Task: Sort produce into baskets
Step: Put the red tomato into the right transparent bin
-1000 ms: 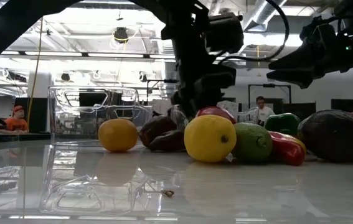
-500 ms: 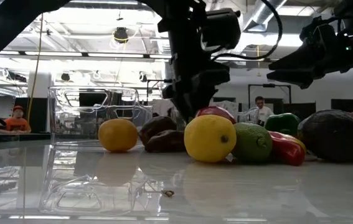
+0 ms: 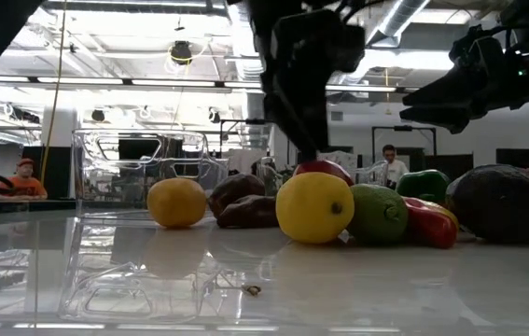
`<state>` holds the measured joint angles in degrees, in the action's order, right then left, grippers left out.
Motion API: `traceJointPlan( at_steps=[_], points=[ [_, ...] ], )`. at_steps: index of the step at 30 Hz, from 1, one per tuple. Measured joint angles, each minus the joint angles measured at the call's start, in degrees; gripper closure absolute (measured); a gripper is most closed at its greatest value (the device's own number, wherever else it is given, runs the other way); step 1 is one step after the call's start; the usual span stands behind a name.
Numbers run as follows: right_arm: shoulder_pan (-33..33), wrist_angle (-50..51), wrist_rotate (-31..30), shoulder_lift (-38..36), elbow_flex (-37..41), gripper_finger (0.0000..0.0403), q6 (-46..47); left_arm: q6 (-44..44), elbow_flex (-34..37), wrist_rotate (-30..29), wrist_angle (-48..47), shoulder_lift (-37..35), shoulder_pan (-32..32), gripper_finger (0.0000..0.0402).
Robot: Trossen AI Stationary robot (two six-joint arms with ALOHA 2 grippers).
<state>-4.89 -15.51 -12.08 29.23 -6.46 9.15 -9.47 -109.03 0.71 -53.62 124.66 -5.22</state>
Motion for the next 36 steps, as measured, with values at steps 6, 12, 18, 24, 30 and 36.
traceJointPlan(
  at_steps=[6,12,18,24,30,36],
  points=[
    [0.0,-0.1,0.0,0.0,0.0,0.0149,0.0,3.0,0.0,-4.0,5.3,0.2,-2.4,0.0163],
    [0.0,-0.1,0.0,0.0,0.0,0.0149,0.1,2.7,1.4,-1.2,6.6,0.6,-2.7,0.0163],
    [0.0,-0.1,0.0,0.0,0.0,0.0149,0.5,2.4,1.5,-2.1,6.7,1.0,-2.7,0.0163],
    [0.0,-0.2,0.0,0.0,0.0,0.0149,0.5,7.0,-0.8,-5.7,4.8,0.9,-2.8,0.0163],
    [0.0,-0.2,0.0,0.0,0.0,0.0149,0.5,12.0,-0.7,-5.7,9.6,1.0,-3.0,0.0171],
    [0.0,-0.2,0.0,0.0,0.0,0.0149,0.4,9.2,-1.3,-5.7,10.6,1.0,-2.3,0.0154]
  ],
)
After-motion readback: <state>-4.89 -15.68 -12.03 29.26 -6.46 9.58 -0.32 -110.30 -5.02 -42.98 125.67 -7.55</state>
